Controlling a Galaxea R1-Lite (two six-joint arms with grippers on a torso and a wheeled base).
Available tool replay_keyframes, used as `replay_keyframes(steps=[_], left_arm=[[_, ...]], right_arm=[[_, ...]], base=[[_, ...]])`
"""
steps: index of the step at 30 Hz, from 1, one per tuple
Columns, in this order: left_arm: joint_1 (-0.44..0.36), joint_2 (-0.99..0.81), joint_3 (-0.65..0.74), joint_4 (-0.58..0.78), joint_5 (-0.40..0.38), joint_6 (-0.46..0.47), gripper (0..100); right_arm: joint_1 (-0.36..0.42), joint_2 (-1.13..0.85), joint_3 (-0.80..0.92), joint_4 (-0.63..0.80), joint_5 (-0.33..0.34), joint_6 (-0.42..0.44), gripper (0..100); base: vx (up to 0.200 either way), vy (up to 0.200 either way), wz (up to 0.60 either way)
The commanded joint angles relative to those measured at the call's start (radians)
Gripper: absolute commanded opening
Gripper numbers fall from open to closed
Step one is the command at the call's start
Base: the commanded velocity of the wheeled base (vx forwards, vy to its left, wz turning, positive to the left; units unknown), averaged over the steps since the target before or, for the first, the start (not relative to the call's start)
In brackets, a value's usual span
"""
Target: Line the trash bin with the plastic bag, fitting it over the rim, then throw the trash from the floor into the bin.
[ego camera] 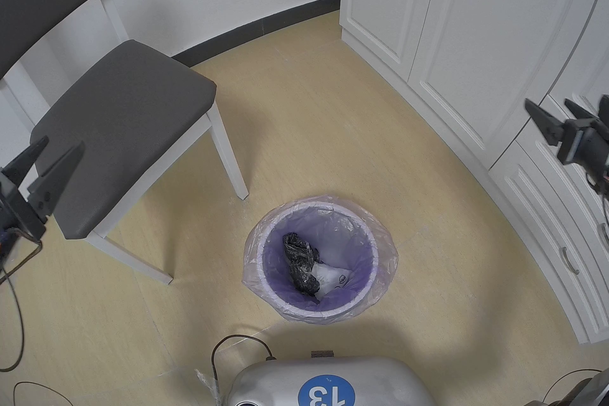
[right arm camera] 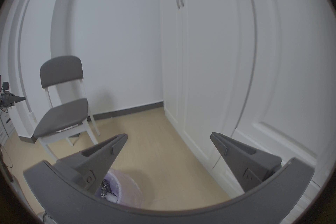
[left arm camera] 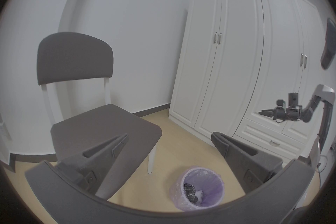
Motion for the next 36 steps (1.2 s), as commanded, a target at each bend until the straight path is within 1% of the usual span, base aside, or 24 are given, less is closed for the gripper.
replay_keyframes(steps=[1, 3, 4, 5, 8, 9, 10, 12, 14, 16, 17, 19, 20, 22, 24, 26, 28, 32, 35, 36], left_arm=[[0.014, -0.478, -0.302, 0.538, 0.072, -0.034, 100], [0.014, -0.503, -0.345, 0.589, 0.085, -0.032, 100], [0.014, -0.503, -0.345, 0.589, 0.085, -0.032, 100], [0.014, -0.524, -0.38, 0.635, 0.097, -0.031, 100], [0.013, -0.558, -0.4, 0.659, 0.108, -0.018, 100], [0.014, -0.57, -0.398, 0.659, 0.109, -0.012, 100], [0.014, -0.584, -0.398, 0.664, 0.109, 0.0, 100], [0.014, -0.608, -0.401, 0.694, 0.124, 0.043, 100], [0.014, -0.628, -0.406, 0.76, 0.172, 0.091, 100], [0.014, -0.631, -0.406, 0.767, 0.177, 0.094, 100], [0.013, -0.673, -0.408, 0.857, 0.236, 0.15, 100], [0.002, -0.74, -0.409, 0.943, 0.256, 0.19, 100], [-0.001, -0.771, -0.414, 0.981, 0.259, 0.196, 100], [-0.004, -0.808, -0.421, 1.033, 0.262, 0.196, 100], [0.013, -0.822, -0.446, 1.099, 0.292, 0.172, 100], [0.028, -0.829, -0.452, 1.13, 0.321, 0.146, 100], [0.028, -0.832, -0.455, 1.142, 0.322, 0.137, 100], [0.019, -0.823, -0.454, 1.176, 0.325, 0.137, 100], [0.017, -0.823, -0.447, 1.198, 0.325, 0.13, 100], [0.023, -0.829, -0.429, 1.21, 0.324, 0.114, 100]], right_arm=[[-0.08, -0.726, 0.287, 0.113, -0.033, -0.011, 100], [-0.094, -0.833, 0.269, 0.239, -0.032, -0.009, 100], [-0.094, -0.833, 0.269, 0.239, -0.032, -0.009, 100], [-0.094, -0.953, 0.241, 0.392, -0.027, -0.009, 100], [-0.085, -1.092, 0.207, 0.594, -0.015, -0.011, 100], [-0.086, -1.111, 0.195, 0.624, -0.032, -0.006, 100], [-0.106, -1.112, 0.192, 0.62, -0.033, 0.002, 100], [-0.152, -1.138, 0.19, 0.627, -0.013, 0.025, 100], [-0.163, -1.189, 0.223, 0.657, 0.022, 0.034, 100], [-0.165, -1.191, 0.229, 0.656, 0.025, 0.034, 100], [-0.165, -1.192, 0.286, 0.656, 0.011, 0.031, 100], [-0.165, -1.192, 0.316, 0.616, -0.05, 0.046, 100], [-0.165, -1.192, 0.336, 0.61, -0.066, 0.058, 100], [-0.166, -1.192, 0.37, 0.601, -0.067, 0.075, 100], [-0.166, -1.192, 0.416, 0.594, -0.067, 0.072, 100], [-0.166, -1.192, 0.457, 0.587, -0.061, 0.071, 100], [-0.165, -1.192, 0.485, 0.582, -0.043, 0.068, 100], [-0.166, -1.192, 0.525, 0.574, 0.027, 0.069, 100], [-0.166, -1.192, 0.542, 0.574, 0.043, 0.066, 100], [-0.166, -1.192, 0.549, 0.573, 0.045, 0.065, 100]], base=[[0.0, 0.0, 0.0], [0.0, 0.0, 0.0], [0.0, 0.0, 0.0], [0.0, 0.0, 0.0], [0.0, 0.0, 0.0], [0.0, 0.0, 0.0], [0.0, 0.0, 0.0], [0.0, 0.0, 0.0], [0.0, 0.0, 0.0], [0.0, 0.0, 0.0], [0.0, 0.0, 0.0], [0.0, 0.0, 0.0], [0.0, 0.0, 0.0], [0.0, 0.0, 0.0], [0.0, 0.0, 0.0], [0.0, 0.0, 0.0], [0.0, 0.0, 0.0], [0.0, 0.0, 0.0], [0.0, 0.0, 0.0], [0.0, 0.0, 0.0]])
